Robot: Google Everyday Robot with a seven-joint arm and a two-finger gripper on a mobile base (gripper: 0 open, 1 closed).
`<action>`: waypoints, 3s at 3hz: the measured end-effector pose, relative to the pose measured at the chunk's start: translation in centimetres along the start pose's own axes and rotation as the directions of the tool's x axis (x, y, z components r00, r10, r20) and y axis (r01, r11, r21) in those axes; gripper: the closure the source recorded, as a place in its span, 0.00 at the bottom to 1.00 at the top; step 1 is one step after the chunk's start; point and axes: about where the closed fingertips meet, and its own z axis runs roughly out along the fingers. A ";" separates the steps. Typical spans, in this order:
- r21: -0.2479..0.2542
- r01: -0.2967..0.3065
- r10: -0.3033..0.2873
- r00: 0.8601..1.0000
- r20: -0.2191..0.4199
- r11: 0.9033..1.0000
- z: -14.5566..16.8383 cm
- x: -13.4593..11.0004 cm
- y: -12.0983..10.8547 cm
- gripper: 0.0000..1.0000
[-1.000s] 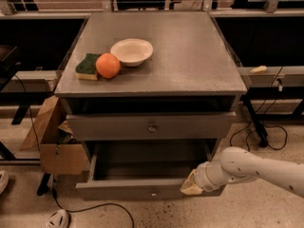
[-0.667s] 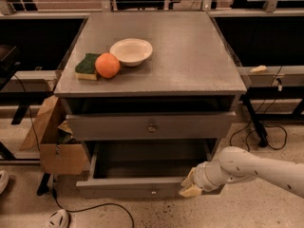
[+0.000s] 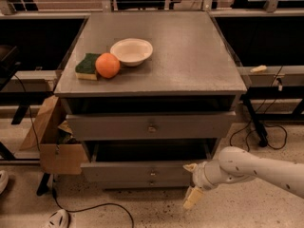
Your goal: Close middle drawer
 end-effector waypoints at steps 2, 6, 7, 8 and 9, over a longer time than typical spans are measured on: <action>-0.006 0.000 0.000 1.000 0.016 1.000 0.6 -0.2 -1.1 0.19; 0.018 -0.006 0.005 1.000 0.025 1.000 1.3 -1.5 -3.8 0.34; 0.019 0.000 -0.001 1.000 0.026 1.000 1.7 -2.1 -4.1 0.11; 0.019 0.000 -0.001 1.000 0.026 1.000 1.6 -1.9 -3.4 0.00; 0.016 0.002 -0.003 0.999 0.033 1.000 1.9 -2.2 -3.6 0.00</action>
Offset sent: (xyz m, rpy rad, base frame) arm 0.0273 -0.0012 -0.0054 0.0275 -0.0007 -0.0061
